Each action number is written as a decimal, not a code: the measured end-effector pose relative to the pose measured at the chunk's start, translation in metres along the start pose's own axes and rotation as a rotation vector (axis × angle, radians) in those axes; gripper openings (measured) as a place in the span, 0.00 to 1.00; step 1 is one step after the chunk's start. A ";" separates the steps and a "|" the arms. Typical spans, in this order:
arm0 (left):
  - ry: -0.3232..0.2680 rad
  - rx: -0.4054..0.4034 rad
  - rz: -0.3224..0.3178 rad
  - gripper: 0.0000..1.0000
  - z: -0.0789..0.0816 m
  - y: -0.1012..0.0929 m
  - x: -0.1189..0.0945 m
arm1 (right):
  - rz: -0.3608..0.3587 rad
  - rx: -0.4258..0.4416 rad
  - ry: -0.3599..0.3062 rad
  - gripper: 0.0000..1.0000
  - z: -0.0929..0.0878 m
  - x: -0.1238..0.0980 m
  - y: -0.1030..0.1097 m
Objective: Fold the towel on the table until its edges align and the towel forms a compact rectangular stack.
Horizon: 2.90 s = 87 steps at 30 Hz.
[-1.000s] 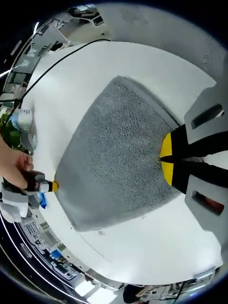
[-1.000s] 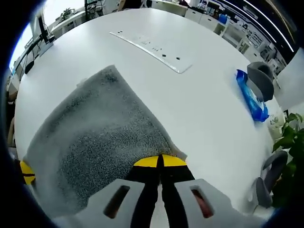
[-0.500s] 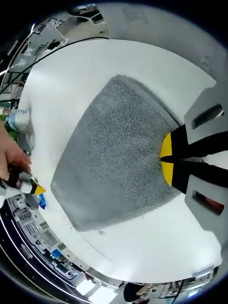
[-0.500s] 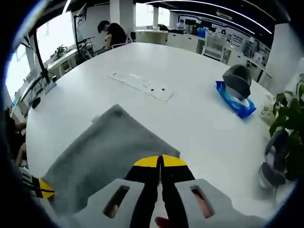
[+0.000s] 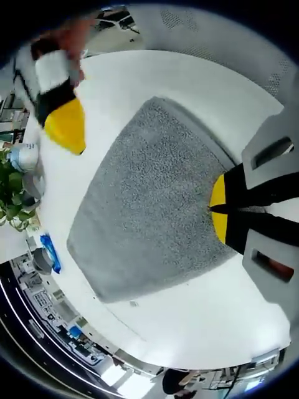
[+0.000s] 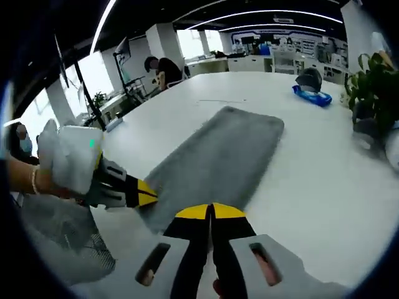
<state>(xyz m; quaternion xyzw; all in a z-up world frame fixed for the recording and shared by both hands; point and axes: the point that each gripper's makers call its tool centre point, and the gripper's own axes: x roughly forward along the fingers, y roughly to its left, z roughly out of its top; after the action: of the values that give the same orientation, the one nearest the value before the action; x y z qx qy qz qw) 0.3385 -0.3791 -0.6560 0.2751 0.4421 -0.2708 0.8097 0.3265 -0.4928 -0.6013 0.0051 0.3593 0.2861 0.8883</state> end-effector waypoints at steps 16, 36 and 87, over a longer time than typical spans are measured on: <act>-0.015 -0.095 -0.060 0.01 0.002 -0.005 -0.001 | 0.000 -0.008 -0.002 0.04 -0.008 -0.016 0.011; -0.333 -0.031 -0.228 0.09 -0.008 -0.007 -0.048 | 0.063 -0.178 0.132 0.16 -0.035 -0.005 0.034; -0.236 0.198 -0.142 0.07 -0.031 -0.014 -0.020 | -0.086 -0.471 0.245 0.01 -0.066 0.016 0.012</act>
<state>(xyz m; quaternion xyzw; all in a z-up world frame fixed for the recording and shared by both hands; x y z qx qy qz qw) 0.3024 -0.3639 -0.6562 0.2878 0.3334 -0.4001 0.8037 0.2870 -0.4878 -0.6579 -0.2518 0.3873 0.3223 0.8263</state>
